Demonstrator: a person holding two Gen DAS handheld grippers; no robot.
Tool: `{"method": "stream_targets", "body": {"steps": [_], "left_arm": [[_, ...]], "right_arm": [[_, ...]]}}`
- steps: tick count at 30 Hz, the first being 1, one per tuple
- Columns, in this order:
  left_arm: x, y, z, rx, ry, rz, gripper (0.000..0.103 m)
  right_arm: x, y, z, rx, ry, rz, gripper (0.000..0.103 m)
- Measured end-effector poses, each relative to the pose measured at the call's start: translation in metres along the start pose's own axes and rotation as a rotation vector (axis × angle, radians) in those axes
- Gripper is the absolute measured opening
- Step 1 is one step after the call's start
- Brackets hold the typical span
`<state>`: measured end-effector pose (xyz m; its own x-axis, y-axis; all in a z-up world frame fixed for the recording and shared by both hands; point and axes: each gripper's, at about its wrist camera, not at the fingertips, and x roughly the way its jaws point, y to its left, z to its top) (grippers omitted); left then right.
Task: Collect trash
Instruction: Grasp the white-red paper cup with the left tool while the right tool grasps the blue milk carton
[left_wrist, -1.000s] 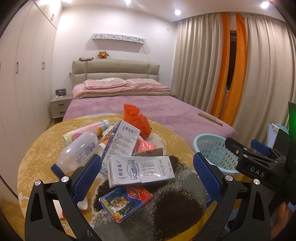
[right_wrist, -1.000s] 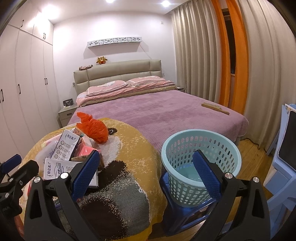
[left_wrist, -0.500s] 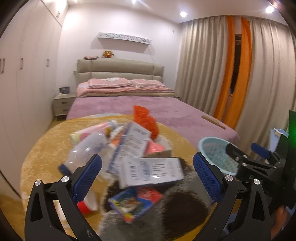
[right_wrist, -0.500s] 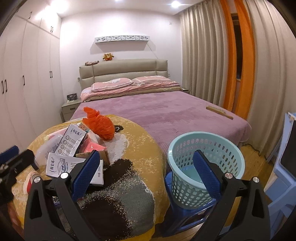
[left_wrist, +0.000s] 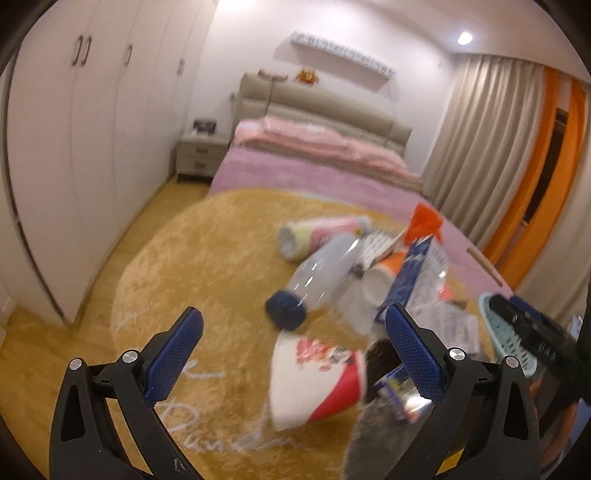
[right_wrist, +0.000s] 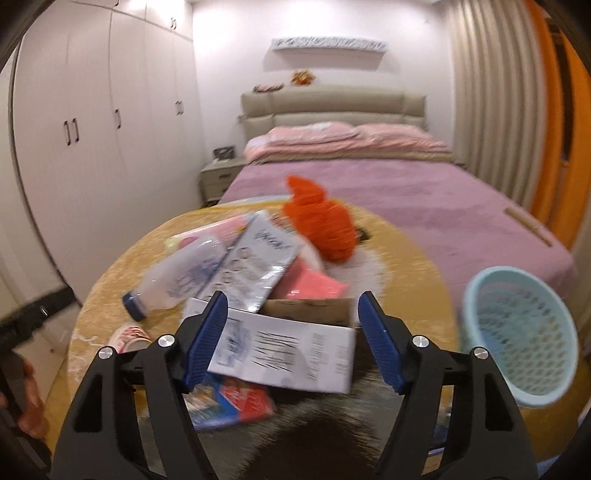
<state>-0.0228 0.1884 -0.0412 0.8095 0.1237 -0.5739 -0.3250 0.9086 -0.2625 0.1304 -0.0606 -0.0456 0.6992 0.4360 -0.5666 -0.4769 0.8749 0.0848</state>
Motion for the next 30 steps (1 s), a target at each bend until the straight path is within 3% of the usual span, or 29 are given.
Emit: {"method": "stream_targets", "body": {"steps": [1, 3, 4, 7, 9, 13, 20, 24, 30], "left_arm": [[0.005, 0.002, -0.002, -0.003, 0.022, -0.021, 0.094], [0.010, 0.004, -0.006, 0.019, 0.047, -0.056, 0.094], [0.014, 0.003, -0.008, 0.042, 0.057, -0.062, 0.094], [0.029, 0.003, -0.014, 0.051, 0.104, -0.047, 0.094], [0.031, 0.007, -0.019, 0.023, 0.133, -0.089, 0.093], [0.032, 0.006, -0.031, 0.026, 0.158, -0.117, 0.094], [0.044, -0.009, -0.042, 0.077, 0.193, -0.086, 0.094], [0.044, -0.016, -0.044, 0.114, 0.199, -0.051, 0.093], [0.046, -0.016, -0.048, 0.122, 0.205, -0.039, 0.086]], "right_arm": [[0.004, 0.004, 0.001, -0.012, 0.009, 0.014, 0.071], [0.011, 0.006, 0.001, -0.027, 0.020, 0.032, 0.087], [0.016, 0.004, 0.002, -0.024, 0.029, 0.036, 0.087], [0.036, -0.008, 0.004, 0.003, 0.091, 0.054, 0.086], [0.045, -0.015, 0.003, 0.013, 0.127, 0.073, 0.079], [0.051, -0.020, -0.009, 0.021, 0.173, 0.124, 0.079], [0.030, -0.018, -0.013, -0.014, 0.185, 0.130, 0.079], [0.019, -0.022, -0.021, 0.031, 0.229, 0.222, 0.079], [0.000, -0.008, -0.034, -0.088, 0.236, 0.212, 0.080]]}}
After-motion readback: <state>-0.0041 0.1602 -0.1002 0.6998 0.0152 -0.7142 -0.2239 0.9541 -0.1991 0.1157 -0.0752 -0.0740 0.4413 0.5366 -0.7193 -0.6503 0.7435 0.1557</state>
